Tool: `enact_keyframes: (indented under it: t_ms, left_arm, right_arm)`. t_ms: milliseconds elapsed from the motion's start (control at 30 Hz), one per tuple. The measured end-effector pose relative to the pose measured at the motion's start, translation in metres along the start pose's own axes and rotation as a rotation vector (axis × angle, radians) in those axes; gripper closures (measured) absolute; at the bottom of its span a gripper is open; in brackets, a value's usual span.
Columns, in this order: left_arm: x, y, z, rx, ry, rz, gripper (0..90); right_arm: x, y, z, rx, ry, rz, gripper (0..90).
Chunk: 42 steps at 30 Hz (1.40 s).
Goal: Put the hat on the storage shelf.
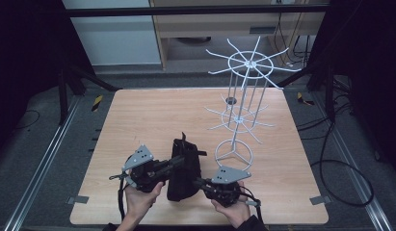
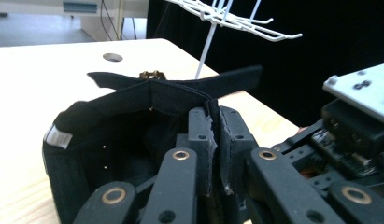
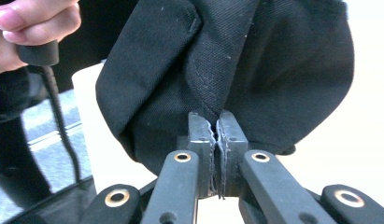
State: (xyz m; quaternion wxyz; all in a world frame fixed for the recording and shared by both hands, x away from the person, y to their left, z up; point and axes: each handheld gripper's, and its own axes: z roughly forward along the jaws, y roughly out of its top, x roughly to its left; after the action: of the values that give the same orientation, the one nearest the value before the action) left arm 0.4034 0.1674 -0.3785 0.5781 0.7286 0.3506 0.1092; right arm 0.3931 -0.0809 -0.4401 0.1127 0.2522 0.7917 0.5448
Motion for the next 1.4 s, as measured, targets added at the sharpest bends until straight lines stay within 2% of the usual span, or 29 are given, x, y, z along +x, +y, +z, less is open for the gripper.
enact_keyframes:
  t_ms: [33,133,167,267,300,333,400,433,533,567,600,667,700,833,867,933,967,1000,1033,1067,1100,1133,1167,1233,1267,1300,1400]
  left_arm:
    - [0.000,0.000,0.000,0.000,0.000,0.000,83.7]
    - [0.001,-0.002,-0.003,0.007,0.017,0.023,83.7]
    - [0.001,-0.004,-0.003,0.015,0.031,0.036,83.7]
    - [0.005,-0.013,-0.010,0.033,0.068,0.057,83.8]
    - [0.005,-0.013,-0.010,0.033,0.068,0.057,83.7]
    - [0.008,-0.016,-0.014,0.037,0.072,0.046,83.7]
    - [0.011,-0.018,-0.018,0.035,0.076,0.036,83.7]
    - [0.015,-0.022,-0.023,0.037,0.088,0.026,83.8]
    - [0.020,-0.026,-0.031,0.039,0.109,0.016,83.8]
    - [0.023,-0.028,-0.034,0.039,0.118,0.009,83.8]
    - [0.029,-0.031,-0.042,0.042,0.134,-0.003,83.9]
    - [0.032,-0.033,-0.046,0.043,0.144,-0.007,83.9]
    - [0.039,-0.036,-0.053,0.044,0.160,-0.021,83.9]
    - [0.048,-0.042,-0.061,0.052,0.185,-0.038,83.9]
    - [0.052,-0.045,-0.065,0.064,0.208,-0.042,83.9]
    - [0.055,-0.047,-0.067,0.069,0.214,-0.047,83.8]
    - [0.062,-0.051,-0.071,0.081,0.225,-0.067,83.9]
    - [0.062,-0.051,-0.071,0.081,0.225,-0.067,83.9]
    - [0.065,-0.053,-0.072,0.090,0.229,-0.072,83.8]
    - [0.067,-0.054,-0.072,0.094,0.234,-0.071,83.8]
    - [0.070,-0.056,-0.072,0.110,0.256,-0.056,83.8]
    - [0.070,-0.056,-0.072,0.110,0.256,-0.056,83.8]
    - [0.075,-0.058,-0.072,0.127,0.281,-0.056,83.6]
    - [0.078,-0.059,-0.073,0.133,0.296,-0.054,83.5]
    - [0.086,-0.061,-0.075,0.145,0.327,-0.064,83.4]
    - [0.086,-0.061,-0.075,0.145,0.327,-0.064,83.2]
    - [0.096,-0.065,-0.078,0.164,0.371,-0.067,83.0]
  right_arm:
    - [0.000,0.000,0.000,0.000,0.000,0.000,87.2]
    - [0.000,0.006,-0.004,0.013,-0.054,-0.048,87.1]
    - [0.002,0.008,-0.003,0.034,-0.074,-0.067,87.2]
    - [0.005,0.011,0.001,0.066,-0.087,-0.104,87.2]
    - [0.005,0.011,0.001,0.066,-0.087,-0.104,87.2]
    - [0.008,0.016,0.004,0.086,-0.091,-0.133,87.4]
    - [0.010,0.018,0.005,0.095,-0.094,-0.150,87.5]
    - [0.016,0.024,0.011,0.117,-0.097,-0.191,87.7]
    - [0.020,0.029,0.018,0.134,-0.089,-0.209,87.6]
    - [0.023,0.032,0.026,0.134,-0.078,-0.212,87.3]
    - [0.025,0.033,0.031,0.140,-0.067,-0.207,87.0]
    - [0.027,0.034,0.035,0.138,-0.055,-0.203,86.4]
    - [0.029,0.036,0.043,0.130,-0.039,-0.190,85.8]
    - [0.033,0.041,0.054,0.129,-0.020,-0.183,85.7]
    - [0.035,0.043,0.059,0.133,-0.009,-0.180,82.3]
    - [0.035,0.043,0.062,0.132,-0.004,-0.173,79.9]
    - [0.034,0.044,0.064,0.113,0.010,-0.144,73.5]
    - [0.034,0.044,0.064,0.113,0.010,-0.144,73.5]
    - [0.032,0.044,0.063,0.077,0.023,-0.107,69.4]
    - [0.032,0.044,0.063,0.077,0.023,-0.107,69.4]
    - [0.029,0.044,0.058,0.048,0.037,-0.075,65.4]
    - [0.029,0.044,0.058,0.048,0.037,-0.075,65.4]
    - [0.025,0.043,0.051,0.020,0.038,-0.050,62.6]
    - [0.022,0.042,0.048,0.014,0.028,-0.043,61.8]
    - [0.015,0.040,0.040,0.005,0.004,-0.032,60.2]
    - [0.015,0.040,0.040,0.005,0.004,-0.032,60.2]
    - [0.001,0.030,0.026,0.007,-0.046,-0.003,58.7]
